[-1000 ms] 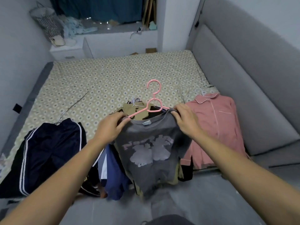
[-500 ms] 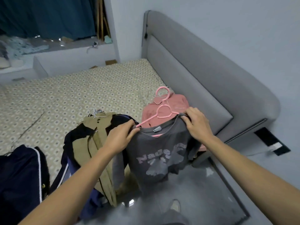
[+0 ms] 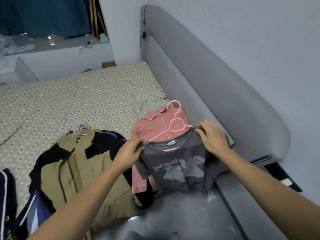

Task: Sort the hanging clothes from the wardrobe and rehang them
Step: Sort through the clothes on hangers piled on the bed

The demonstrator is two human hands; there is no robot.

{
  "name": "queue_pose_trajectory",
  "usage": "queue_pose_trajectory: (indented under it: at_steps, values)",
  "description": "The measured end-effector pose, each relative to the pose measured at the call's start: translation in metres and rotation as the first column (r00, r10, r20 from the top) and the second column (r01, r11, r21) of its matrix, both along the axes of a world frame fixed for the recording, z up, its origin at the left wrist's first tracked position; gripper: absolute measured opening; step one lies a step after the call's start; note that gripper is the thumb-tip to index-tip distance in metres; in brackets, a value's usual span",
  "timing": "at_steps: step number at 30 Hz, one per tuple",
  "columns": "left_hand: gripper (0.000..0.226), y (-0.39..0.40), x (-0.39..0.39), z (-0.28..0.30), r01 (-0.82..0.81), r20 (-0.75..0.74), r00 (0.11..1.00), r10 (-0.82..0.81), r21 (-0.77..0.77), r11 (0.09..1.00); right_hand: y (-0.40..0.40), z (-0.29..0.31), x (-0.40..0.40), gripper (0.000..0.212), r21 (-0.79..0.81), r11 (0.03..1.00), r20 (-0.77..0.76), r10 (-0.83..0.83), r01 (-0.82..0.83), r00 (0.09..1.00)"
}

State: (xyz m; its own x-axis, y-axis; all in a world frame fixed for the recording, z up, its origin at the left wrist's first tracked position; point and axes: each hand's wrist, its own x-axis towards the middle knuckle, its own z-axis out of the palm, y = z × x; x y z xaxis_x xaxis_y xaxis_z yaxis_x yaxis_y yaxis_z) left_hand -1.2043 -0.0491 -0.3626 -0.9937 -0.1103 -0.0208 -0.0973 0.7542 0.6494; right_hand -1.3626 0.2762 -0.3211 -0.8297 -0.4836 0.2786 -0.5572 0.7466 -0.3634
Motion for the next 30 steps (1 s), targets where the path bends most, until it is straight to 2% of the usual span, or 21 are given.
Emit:
queue_pose_trajectory:
  at_steps: [8,14,21,25,30]
  values:
    - [0.014,-0.03,-0.096,-0.04,-0.061,-0.003,0.998,0.061,-0.069,0.996,-0.031,-0.044,-0.103,0.023,0.092,0.996,0.078,-0.005,-0.002,0.997]
    - [0.006,-0.054,-0.167,-0.06,-0.099,0.054,0.993,0.105,-0.096,0.99,-0.059,-0.073,-0.182,0.023,0.146,0.989,0.117,0.007,-0.025,0.993]
    - [0.003,-0.071,-0.266,-0.091,-0.243,0.11,0.953,0.282,-0.273,0.931,-0.104,-0.115,-0.295,0.018,0.207,0.978,0.074,0.022,-0.037,0.997]
    - [0.008,-0.071,-0.319,-0.123,-0.356,0.198,0.89,0.41,-0.261,0.898,-0.122,-0.156,-0.344,0.018,0.211,0.977,0.121,0.019,-0.044,0.993]
    - [0.021,-0.074,-0.358,-0.175,-0.352,0.287,0.875,0.39,-0.176,0.919,-0.142,-0.212,-0.393,0.019,0.267,0.955,0.236,0.064,-0.128,0.97]
